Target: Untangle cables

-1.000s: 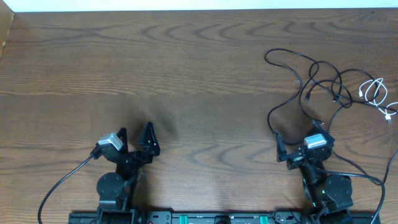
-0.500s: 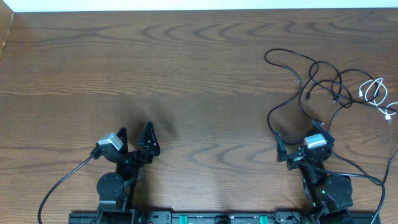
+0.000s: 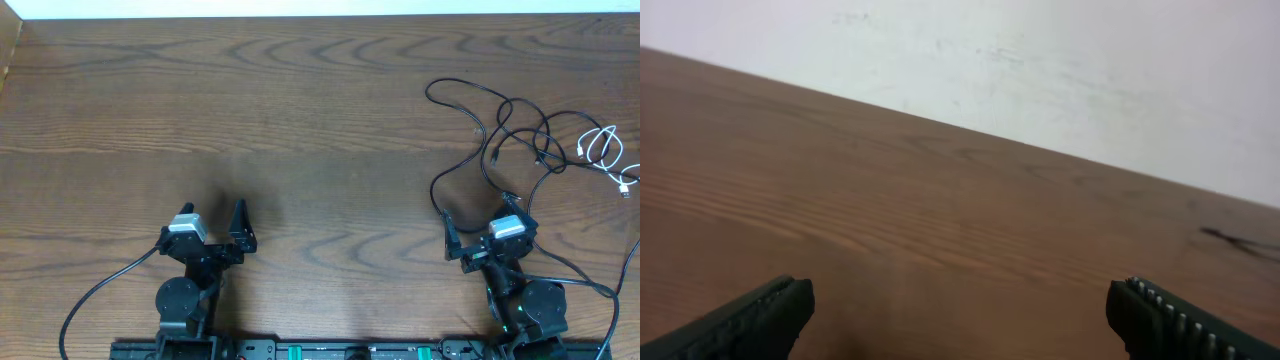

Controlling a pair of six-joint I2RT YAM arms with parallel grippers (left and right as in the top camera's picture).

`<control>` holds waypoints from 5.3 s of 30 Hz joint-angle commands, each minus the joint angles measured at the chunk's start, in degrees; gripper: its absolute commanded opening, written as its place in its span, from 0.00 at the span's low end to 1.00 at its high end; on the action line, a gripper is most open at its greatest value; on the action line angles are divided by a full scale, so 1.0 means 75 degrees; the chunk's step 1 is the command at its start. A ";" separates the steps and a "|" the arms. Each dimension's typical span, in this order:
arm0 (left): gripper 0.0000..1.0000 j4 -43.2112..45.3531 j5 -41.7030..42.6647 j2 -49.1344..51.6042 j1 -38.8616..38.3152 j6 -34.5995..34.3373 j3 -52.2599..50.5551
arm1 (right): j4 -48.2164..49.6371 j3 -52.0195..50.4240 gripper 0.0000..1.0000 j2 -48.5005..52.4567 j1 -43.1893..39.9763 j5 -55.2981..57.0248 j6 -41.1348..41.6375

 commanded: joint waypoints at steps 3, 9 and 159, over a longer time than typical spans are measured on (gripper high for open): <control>0.99 -0.0242 -0.0073 -0.0047 -0.0017 0.0597 -0.0146 | -0.0029 -0.0006 0.99 -0.0055 0.0032 -0.0041 0.0082; 0.99 -0.0242 -0.0070 -0.0047 -0.0017 0.1125 -0.0146 | -0.0032 -0.0006 0.99 -0.0055 0.0032 -0.0044 0.0082; 0.99 -0.0242 -0.0070 0.0105 -0.0017 0.1195 -0.0146 | -0.0017 -0.0006 0.99 -0.0058 0.0035 -0.0041 0.0082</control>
